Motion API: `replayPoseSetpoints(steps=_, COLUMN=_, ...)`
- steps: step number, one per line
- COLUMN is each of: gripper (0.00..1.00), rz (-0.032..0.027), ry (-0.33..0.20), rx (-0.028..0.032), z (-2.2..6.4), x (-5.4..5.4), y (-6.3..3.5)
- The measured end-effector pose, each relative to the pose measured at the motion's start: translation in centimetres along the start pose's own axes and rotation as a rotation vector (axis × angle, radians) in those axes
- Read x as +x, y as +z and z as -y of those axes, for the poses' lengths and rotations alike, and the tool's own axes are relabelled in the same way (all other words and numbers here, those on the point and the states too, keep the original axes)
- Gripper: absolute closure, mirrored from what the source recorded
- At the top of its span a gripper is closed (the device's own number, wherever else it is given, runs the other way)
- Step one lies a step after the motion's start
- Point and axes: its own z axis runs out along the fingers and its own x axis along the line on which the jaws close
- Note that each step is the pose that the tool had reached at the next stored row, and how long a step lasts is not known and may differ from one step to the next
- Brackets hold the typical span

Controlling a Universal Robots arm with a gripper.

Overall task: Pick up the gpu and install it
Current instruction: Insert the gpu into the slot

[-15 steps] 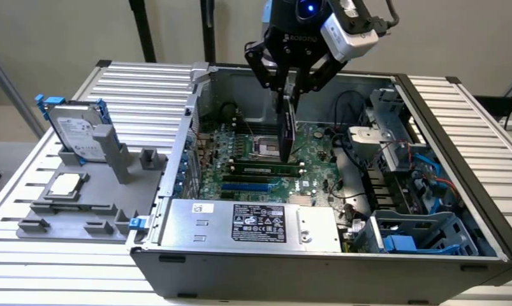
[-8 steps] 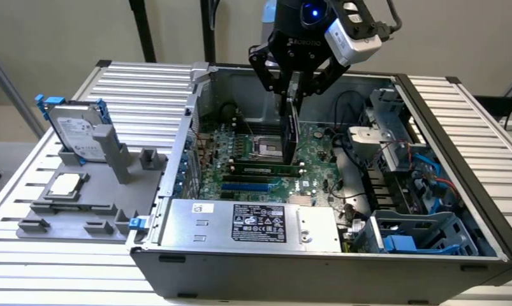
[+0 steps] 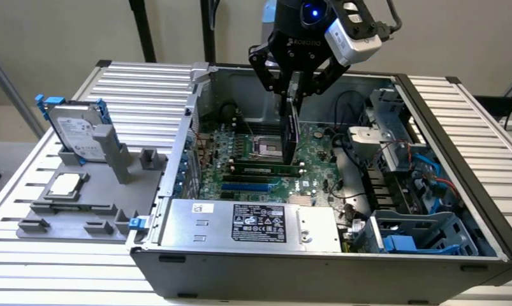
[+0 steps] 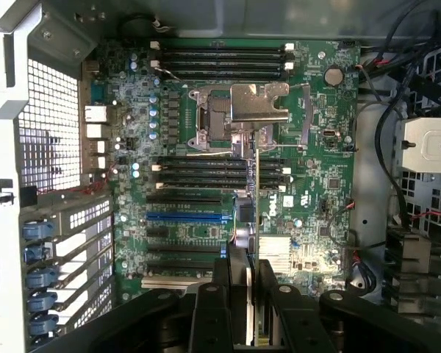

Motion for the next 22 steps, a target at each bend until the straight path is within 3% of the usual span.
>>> replayPoseSetpoints(steps=5, gripper=0.73, rz=0.0001, ry=-0.002, rx=-0.0001, z=-0.01, x=0.0, y=0.01)
replayPoseSetpoints(steps=22, gripper=0.73, rz=0.0096, ry=-0.308, rx=0.0044, z=-0.03, x=-0.01, y=0.55)
